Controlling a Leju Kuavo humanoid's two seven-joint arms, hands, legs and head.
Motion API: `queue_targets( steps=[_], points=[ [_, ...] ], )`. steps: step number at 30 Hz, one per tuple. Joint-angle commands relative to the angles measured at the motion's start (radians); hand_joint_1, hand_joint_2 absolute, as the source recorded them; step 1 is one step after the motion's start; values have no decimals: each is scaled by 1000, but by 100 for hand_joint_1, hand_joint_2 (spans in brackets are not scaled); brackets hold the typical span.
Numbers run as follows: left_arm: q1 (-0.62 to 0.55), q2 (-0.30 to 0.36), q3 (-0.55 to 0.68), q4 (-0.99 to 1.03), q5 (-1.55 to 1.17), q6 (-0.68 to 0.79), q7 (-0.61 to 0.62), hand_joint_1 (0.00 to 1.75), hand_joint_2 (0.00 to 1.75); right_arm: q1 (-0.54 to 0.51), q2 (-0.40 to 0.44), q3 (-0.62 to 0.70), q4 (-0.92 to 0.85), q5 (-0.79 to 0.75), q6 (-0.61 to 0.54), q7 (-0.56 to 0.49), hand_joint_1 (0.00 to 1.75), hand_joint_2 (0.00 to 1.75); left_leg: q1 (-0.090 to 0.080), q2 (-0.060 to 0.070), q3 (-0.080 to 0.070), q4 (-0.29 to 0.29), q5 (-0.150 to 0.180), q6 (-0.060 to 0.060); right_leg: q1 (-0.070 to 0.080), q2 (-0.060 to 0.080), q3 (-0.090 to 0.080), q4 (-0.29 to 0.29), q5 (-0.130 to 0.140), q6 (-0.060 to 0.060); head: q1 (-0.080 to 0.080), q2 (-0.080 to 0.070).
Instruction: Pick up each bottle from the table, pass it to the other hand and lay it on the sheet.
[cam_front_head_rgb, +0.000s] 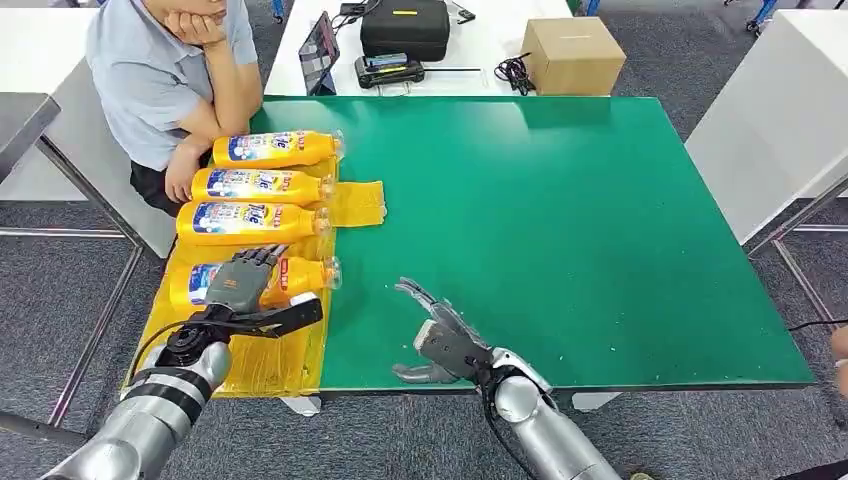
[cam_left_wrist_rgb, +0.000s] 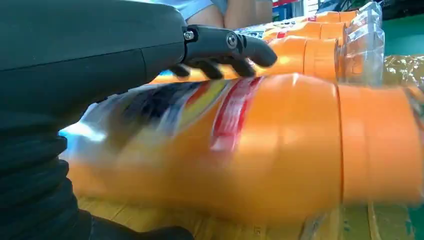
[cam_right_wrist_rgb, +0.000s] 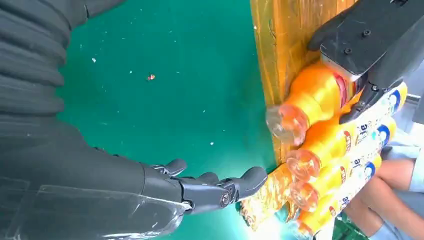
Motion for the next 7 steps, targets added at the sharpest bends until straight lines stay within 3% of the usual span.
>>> queue_targets(
  steps=[1,7],
  points=[
    [-35,9,-22,136,23,-80,-16,0,175,-37,-13,-22,57,-3,6,-1,0,175,1,1,3,0,0,-2,1,1,2,0,0,-2,0,0],
    [-29,6,-12,145,42,-105,-37,0,175,-48,-14,-26,73,-4,11,2,0,175,0,2,6,-1,-1,-1,1,2,5,-1,0,-2,0,0]
  ],
)
